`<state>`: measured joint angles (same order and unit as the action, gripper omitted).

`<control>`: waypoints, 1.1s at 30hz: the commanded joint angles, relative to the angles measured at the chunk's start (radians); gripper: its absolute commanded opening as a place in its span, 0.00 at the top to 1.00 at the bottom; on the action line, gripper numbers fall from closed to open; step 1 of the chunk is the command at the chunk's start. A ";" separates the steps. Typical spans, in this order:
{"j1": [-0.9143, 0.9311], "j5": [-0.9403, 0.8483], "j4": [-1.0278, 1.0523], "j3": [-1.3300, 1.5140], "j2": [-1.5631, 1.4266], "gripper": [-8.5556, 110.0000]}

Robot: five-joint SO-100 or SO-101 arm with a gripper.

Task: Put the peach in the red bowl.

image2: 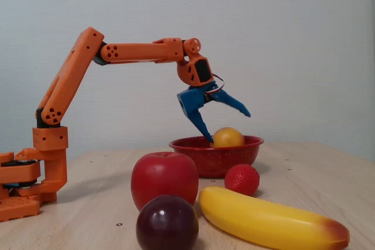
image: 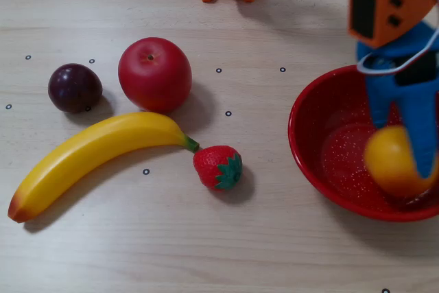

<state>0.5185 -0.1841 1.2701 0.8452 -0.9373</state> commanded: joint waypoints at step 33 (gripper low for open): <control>-0.339 0.144 -0.034 1.164 -1.433 0.93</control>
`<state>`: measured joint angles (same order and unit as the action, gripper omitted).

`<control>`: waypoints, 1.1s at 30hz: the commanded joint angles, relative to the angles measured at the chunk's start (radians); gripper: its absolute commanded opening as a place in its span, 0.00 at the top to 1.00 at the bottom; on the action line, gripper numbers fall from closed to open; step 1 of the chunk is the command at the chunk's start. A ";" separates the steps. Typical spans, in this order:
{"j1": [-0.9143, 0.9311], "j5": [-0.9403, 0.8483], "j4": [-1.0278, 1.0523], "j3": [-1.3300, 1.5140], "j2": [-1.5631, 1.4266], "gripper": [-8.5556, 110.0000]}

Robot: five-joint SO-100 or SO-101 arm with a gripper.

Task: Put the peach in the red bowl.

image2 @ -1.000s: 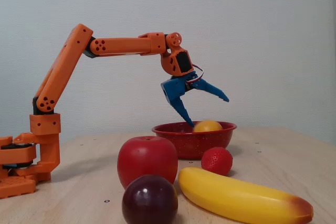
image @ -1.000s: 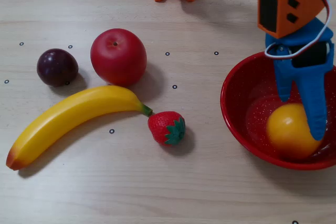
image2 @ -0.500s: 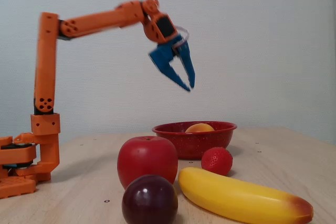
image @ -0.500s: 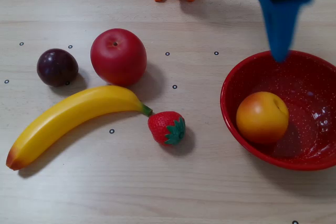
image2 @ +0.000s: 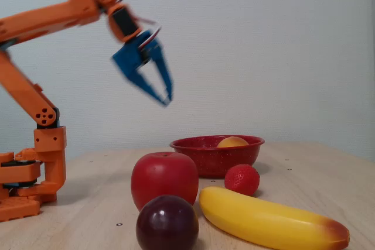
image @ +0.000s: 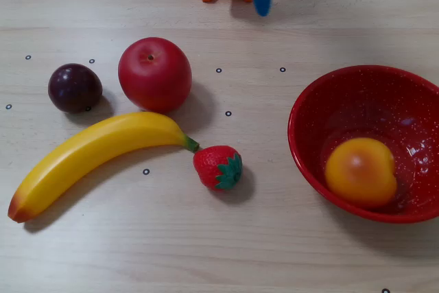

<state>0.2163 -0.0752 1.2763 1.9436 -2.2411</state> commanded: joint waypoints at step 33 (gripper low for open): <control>-0.175 0.011 -0.184 1.052 -0.965 0.93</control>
